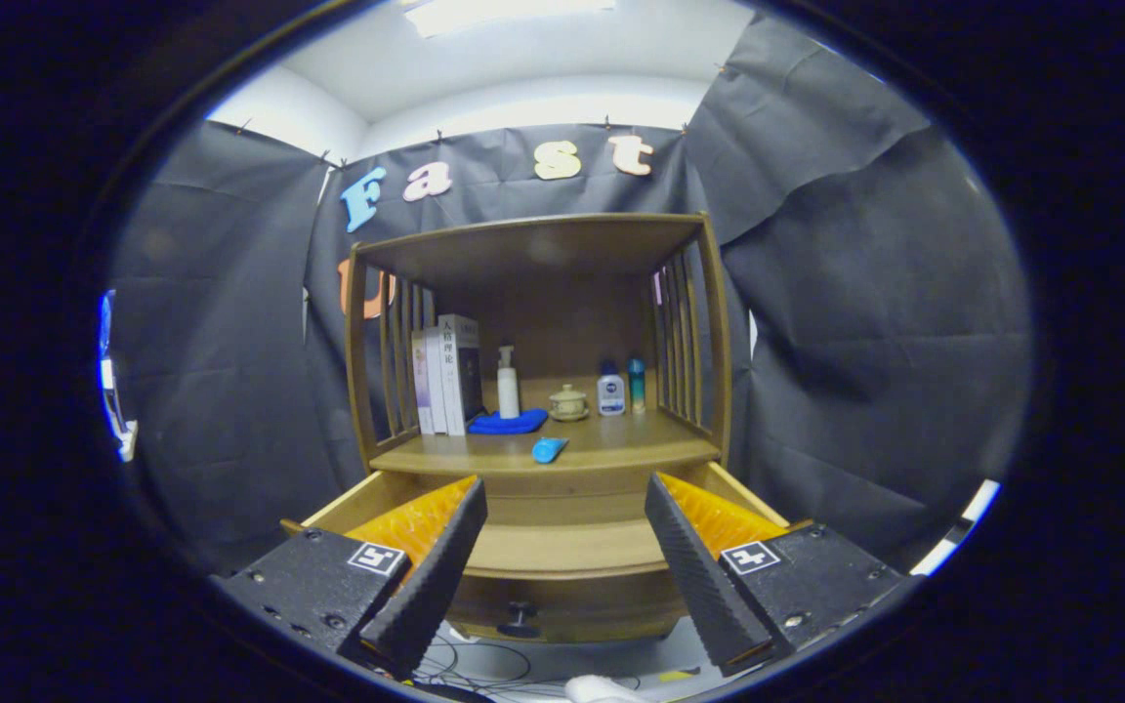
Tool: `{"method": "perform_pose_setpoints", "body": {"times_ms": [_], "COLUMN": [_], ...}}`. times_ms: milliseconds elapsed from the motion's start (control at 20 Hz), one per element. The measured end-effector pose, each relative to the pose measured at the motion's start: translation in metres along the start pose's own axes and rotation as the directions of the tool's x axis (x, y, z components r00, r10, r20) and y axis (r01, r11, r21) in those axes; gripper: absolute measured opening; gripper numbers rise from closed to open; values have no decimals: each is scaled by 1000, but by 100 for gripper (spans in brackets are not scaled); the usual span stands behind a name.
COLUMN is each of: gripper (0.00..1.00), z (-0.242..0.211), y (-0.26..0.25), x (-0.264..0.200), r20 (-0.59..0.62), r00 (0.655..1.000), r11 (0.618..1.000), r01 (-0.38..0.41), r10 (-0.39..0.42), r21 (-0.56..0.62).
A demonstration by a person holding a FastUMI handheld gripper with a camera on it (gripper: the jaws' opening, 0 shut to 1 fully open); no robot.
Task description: Pull open the drawer, take out the items inside it, and place them on the countertop above the cabinet.
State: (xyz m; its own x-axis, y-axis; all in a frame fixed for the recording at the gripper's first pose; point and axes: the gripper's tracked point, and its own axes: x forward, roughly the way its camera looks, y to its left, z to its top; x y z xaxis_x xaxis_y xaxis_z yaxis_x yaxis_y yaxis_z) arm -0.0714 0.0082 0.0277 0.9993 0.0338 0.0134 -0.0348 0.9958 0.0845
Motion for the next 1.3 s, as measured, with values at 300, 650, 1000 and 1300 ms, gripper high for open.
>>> {"method": "perform_pose_setpoints", "body": {"times_ms": [300, 650, 1000, 1300], "gripper": [100, 100, 100, 100], "z": [-65, -115, -127, -129], "y": [12, 22, 22, 28], "x": [2, 25, 49, 54], "r20": [-37, -137, -157, -125], "r00": [999, 990, 986, 991], "r11": [998, 999, 995, 994], "r01": [0, 4, 44, 41], "r10": [-2, -10, -57, -54], "r21": [-57, -40, -85, -101]}}
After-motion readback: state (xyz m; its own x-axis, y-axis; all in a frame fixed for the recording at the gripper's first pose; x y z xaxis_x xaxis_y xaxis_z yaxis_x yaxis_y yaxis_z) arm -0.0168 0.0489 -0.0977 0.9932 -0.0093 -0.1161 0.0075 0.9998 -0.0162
